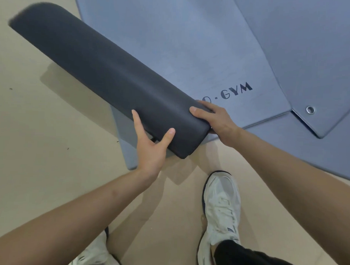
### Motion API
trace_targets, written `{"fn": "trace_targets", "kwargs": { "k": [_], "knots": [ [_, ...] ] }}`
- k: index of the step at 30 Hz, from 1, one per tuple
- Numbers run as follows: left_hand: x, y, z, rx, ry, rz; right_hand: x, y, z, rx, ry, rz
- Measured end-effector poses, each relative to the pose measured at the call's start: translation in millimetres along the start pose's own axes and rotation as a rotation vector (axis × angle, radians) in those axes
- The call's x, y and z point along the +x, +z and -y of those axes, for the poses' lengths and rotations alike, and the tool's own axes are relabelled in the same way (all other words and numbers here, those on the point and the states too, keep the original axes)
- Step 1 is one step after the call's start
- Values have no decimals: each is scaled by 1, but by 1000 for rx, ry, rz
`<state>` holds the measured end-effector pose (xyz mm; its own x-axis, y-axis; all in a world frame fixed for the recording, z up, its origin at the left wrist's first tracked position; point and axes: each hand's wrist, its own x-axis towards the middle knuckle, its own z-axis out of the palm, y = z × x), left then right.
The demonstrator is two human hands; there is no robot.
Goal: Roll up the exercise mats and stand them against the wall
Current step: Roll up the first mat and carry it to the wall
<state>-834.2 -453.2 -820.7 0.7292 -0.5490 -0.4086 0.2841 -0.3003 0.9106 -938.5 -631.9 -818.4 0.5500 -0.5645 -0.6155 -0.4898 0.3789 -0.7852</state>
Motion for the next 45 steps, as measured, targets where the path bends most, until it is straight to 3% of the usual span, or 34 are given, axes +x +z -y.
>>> {"fn": "trace_targets", "kwargs": {
  "k": [10, 15, 21, 25, 30, 32, 36, 40, 45],
  "knots": [
    [-13, -88, -137, 108, 50, -56, -85, 47, 110, -24, -133, 134],
    [-52, -141, -227, 214, 73, -19, -142, 79, 173, -100, -285, 255],
    [-125, -186, -309, 353, 191, -55, -224, 119, 245, -286, -486, 215],
    [-165, -206, -328, 406, 194, -143, -277, 136, 282, -398, -571, 195],
    [-195, -218, -337, 270, 219, -283, -318, 156, 298, -656, -777, 49],
    [-203, -215, -331, 220, 241, -360, -324, 165, 285, -741, -781, -2],
    [-208, -208, -305, 134, 288, -453, -322, 178, 248, -514, -787, 23],
    [-192, -212, -300, 116, 242, -447, -309, 173, 253, -460, -798, 46],
    [-174, -196, -325, 257, 309, -465, -287, 163, 269, -399, -752, -55]
  ]
}}
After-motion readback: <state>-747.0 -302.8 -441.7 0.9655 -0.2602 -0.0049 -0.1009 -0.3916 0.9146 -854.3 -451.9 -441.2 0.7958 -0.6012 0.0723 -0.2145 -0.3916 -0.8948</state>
